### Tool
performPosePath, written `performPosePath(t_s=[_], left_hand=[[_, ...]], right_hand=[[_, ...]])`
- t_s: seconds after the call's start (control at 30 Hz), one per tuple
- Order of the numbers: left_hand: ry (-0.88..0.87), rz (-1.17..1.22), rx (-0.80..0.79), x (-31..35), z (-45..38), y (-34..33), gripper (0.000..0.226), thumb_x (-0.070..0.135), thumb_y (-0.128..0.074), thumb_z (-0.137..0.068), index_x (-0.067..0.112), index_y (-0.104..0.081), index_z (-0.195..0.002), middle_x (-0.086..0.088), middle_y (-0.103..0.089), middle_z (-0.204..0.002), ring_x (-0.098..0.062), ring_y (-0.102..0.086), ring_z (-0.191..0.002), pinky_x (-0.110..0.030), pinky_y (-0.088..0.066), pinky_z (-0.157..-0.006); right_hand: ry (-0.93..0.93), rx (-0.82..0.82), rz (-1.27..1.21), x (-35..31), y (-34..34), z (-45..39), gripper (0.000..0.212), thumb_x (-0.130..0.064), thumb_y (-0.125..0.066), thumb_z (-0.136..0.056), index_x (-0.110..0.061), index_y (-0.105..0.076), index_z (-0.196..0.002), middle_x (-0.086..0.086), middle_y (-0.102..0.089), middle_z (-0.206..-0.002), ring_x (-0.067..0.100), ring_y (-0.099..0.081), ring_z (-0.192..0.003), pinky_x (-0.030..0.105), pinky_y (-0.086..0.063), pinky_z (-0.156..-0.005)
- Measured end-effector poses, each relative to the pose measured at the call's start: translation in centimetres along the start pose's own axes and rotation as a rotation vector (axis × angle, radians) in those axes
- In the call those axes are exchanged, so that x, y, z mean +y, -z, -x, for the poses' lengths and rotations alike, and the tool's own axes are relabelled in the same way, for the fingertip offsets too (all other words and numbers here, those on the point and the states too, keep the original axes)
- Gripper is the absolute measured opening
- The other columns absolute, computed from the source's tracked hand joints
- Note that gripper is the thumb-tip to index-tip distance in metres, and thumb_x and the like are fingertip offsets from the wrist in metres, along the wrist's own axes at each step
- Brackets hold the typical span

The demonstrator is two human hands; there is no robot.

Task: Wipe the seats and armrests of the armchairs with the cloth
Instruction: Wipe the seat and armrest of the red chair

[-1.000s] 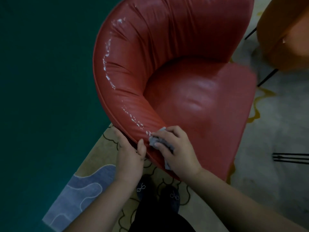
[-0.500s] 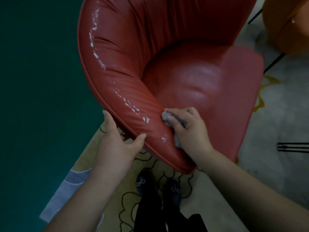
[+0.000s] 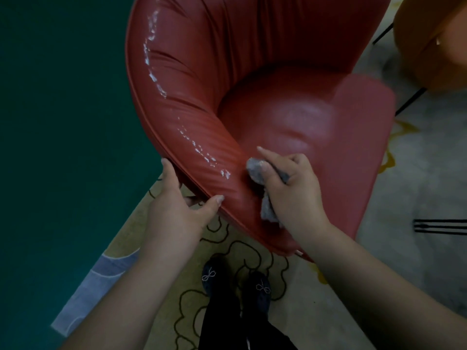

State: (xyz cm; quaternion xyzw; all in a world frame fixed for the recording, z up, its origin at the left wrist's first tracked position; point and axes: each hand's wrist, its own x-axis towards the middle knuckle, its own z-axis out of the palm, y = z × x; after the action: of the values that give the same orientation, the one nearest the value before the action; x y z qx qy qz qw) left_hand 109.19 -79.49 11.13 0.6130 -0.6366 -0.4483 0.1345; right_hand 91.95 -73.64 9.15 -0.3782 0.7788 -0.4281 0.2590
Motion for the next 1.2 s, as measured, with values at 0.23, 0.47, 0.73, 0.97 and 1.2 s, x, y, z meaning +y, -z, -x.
performPosePath(t_s=[0.23,0.47,0.73,0.97,1.2], left_hand=[[-0.005,-0.001,0.017,-0.4,0.0,-0.1,0.118,0.044,-0.080,-0.072,0.035,0.005,-0.153,0.024,-0.038,-0.098,0.006,-0.061,-0.086,-0.019,-0.048,-0.078],[-0.026,-0.030,0.011,-0.5,-0.3,0.2,0.113,0.048,-0.075,-0.071,0.039,0.003,-0.153,0.006,-0.045,-0.144,-0.010,-0.061,-0.108,-0.035,-0.050,-0.094],[-0.072,-0.063,0.003,-0.4,-2.1,1.6,0.115,0.050,-0.077,-0.072,0.037,0.003,-0.153,0.010,-0.024,-0.157,-0.010,-0.043,-0.132,-0.040,-0.041,-0.108],[-0.138,-0.085,-0.028,-0.7,-6.5,4.8,0.112,0.042,-0.077,-0.074,0.033,0.002,-0.153,0.011,-0.008,-0.161,-0.009,-0.031,-0.140,-0.036,-0.033,-0.113],[-0.209,-0.195,-0.136,0.0,-9.0,7.8,0.114,0.041,-0.079,-0.072,0.027,-0.001,-0.154,0.006,-0.001,-0.162,-0.016,-0.033,-0.140,-0.038,-0.034,-0.113]], right_hand=[[-0.076,-0.033,0.087,1.7,-0.6,-1.7,0.030,-0.025,-0.057,-0.095,-0.023,-0.064,-0.124,0.005,-0.052,-0.109,0.004,-0.055,-0.079,0.010,-0.042,-0.089],[0.225,-0.107,-0.093,-2.4,-3.4,-1.8,0.029,-0.031,-0.061,-0.090,-0.041,-0.064,-0.117,-0.008,-0.044,-0.098,-0.005,-0.052,-0.084,0.006,-0.044,-0.076],[0.107,-0.018,-0.019,-2.3,-3.7,-5.5,0.027,-0.022,-0.060,-0.093,-0.027,-0.067,-0.119,-0.006,-0.042,-0.094,-0.006,-0.047,-0.084,0.006,-0.037,-0.087],[0.234,-0.102,0.069,-3.5,-6.5,-4.8,0.028,-0.024,-0.063,-0.090,-0.028,-0.067,-0.118,-0.009,-0.043,-0.099,0.006,-0.051,-0.096,0.016,-0.043,-0.090],[0.206,0.009,0.070,-6.7,-8.5,-5.1,0.029,-0.035,-0.058,-0.090,-0.040,-0.064,-0.118,-0.006,-0.044,-0.098,0.006,-0.050,-0.095,0.014,-0.043,-0.088]])
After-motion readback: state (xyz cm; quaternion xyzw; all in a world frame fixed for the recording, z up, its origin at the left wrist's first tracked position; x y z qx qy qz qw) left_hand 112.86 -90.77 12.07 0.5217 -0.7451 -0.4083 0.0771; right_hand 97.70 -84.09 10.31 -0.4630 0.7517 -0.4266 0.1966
